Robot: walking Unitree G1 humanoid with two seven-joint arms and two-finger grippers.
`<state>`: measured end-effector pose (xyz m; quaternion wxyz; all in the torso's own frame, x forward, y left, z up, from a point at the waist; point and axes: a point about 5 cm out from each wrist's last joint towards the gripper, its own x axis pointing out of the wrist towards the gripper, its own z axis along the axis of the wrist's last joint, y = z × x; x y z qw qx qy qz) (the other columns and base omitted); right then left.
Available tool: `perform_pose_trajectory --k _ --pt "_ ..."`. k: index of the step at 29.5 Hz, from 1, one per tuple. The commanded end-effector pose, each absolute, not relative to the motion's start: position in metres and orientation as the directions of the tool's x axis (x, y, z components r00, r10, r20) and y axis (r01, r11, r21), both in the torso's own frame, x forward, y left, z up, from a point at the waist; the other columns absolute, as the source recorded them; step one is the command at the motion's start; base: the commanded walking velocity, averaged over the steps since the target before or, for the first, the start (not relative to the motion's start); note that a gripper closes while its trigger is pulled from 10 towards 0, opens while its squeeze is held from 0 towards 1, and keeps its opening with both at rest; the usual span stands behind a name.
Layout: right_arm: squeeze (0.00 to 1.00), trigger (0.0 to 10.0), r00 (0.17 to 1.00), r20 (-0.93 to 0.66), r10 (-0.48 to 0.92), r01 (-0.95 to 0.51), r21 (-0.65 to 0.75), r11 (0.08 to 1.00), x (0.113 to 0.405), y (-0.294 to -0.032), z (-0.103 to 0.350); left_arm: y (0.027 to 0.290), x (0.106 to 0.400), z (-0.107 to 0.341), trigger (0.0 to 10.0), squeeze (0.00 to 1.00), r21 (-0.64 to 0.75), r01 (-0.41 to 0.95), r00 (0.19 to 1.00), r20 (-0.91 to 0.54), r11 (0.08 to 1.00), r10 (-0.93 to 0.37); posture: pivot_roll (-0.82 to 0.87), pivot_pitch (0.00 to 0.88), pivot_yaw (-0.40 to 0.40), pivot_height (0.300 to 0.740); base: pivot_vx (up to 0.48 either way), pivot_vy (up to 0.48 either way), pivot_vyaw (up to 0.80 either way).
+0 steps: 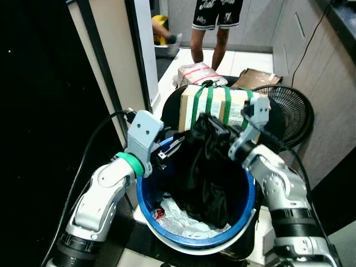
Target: Clothes washing
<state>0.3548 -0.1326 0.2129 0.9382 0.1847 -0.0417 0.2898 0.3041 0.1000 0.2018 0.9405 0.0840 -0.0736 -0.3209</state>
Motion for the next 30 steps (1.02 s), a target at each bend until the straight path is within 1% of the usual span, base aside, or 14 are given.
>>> perform_pose_trajectory --k 1,3,6,7,8,9,10,11,15,16,19,20,21,30 --pt "0.0 0.0 0.815 0.319 0.483 -0.575 0.344 0.742 0.357 -0.136 0.242 0.107 0.304 0.201 10.0 0.0 0.208 0.558 0.806 0.096 0.803 -0.585 0.03 0.006 0.069 0.74 0.0 0.0 0.0" --pt "0.0 0.0 0.815 0.319 0.483 -0.575 0.344 0.742 0.357 -0.136 0.242 0.107 0.304 0.201 10.0 0.0 0.208 0.558 0.806 0.096 0.803 -0.585 0.03 0.006 0.069 0.74 0.0 0.0 0.0" --pt "0.0 0.0 0.814 0.452 0.364 -0.541 0.363 0.758 0.362 -0.149 0.275 0.11 0.304 0.202 10.0 0.0 0.205 0.534 0.82 0.109 0.82 -0.561 0.04 0.0 0.051 0.74 0.0 0.0 0.0" --pt "0.0 0.0 0.793 0.576 0.197 -0.485 0.403 0.776 0.363 -0.169 0.307 0.113 0.304 0.204 10.0 0.0 0.2 0.511 0.833 0.124 0.836 -0.539 0.04 0.0 0.048 0.74 0.0 0.0 0.0" --pt "0.0 0.0 0.793 0.576 0.197 -0.485 0.403 0.776 0.363 -0.169 0.307 0.113 0.304 0.204 10.0 0.0 0.2 0.511 0.833 0.124 0.836 -0.539 0.04 0.0 0.048 0.74 0.0 0.0 0.0" --pt "0.0 0.0 0.753 0.657 0.032 -0.427 0.451 0.784 0.36 -0.191 0.333 0.118 0.304 0.206 10.0 0.0 0.178 0.482 0.85 0.144 0.858 -0.507 0.03 0.0 0.054 0.74 0.0 0.0 0.0" --pt "0.0 0.0 0.753 0.657 0.032 -0.427 0.451 0.784 0.36 -0.191 0.333 0.118 0.304 0.206 10.0 0.0 0.178 0.482 0.85 0.144 0.858 -0.507 0.03 0.0 0.054 0.74 0.0 0.0 0.0" --pt "0.0 0.0 0.715 0.694 -0.089 -0.372 0.485 0.792 0.355 -0.208 0.348 0.125 0.305 0.21 10.0 0.0 0.138 0.437 0.872 0.176 0.889 -0.457 0.03 0.0 0.054 0.74 0.0 0.0 0.0" --pt "0.0 0.0 0.702 0.698 -0.144 -0.318 0.487 0.813 0.35 -0.219 0.353 0.134 0.308 0.215 10.0 0.0 0.077 0.37 0.901 0.214 0.926 -0.378 0.02 0.0 0.06 0.74 0.0 0.0 0.0" --pt "0.0 0.0 0.737 0.664 -0.127 -0.26 0.452 0.853 0.349 -0.219 0.342 0.144 0.311 0.222 10.0 0.0 0.022 0.297 0.922 0.255 0.955 -0.292 0.02 0.0 0.066 0.74 0.0 0.0 0.0" --pt "0.0 0.0 0.784 0.614 -0.092 -0.23 0.425 0.876 0.35 -0.213 0.326 0.149 0.313 0.227 10.0 0.0 -0.003 0.259 0.93 0.272 0.966 -0.249 0.02 0.0 0.072 0.74 0.0 0.0 0.0" --pt "0.0 9.5 0.824 0.562 -0.069 -0.202 0.405 0.892 0.35 -0.207 0.309 0.15 0.314 0.229 10.0 0.0 -0.007 0.244 0.932 0.277 0.97 -0.233 0.02 0.0 0.076 0.74 0.0 0.0 0.0" --pt "0.0 10.0 0.861 0.507 -0.027 -0.211 0.406 0.889 0.351 -0.197 0.291 0.149 0.314 0.229 10.0 0.0 -0.001 0.244 0.934 0.271 0.97 -0.234 0.02 0.0 0.079 0.74 0.0 0.0 0.0" --pt "0.0 10.0 0.889 0.458 0.022 -0.215 0.374 0.902 0.344 -0.174 0.26 0.143 0.313 0.232 10.0 0.0 0.052 0.246 0.93 0.267 0.968 -0.251 0.01 0.0 0.077 0.74 0.0 0.0 -0.09"
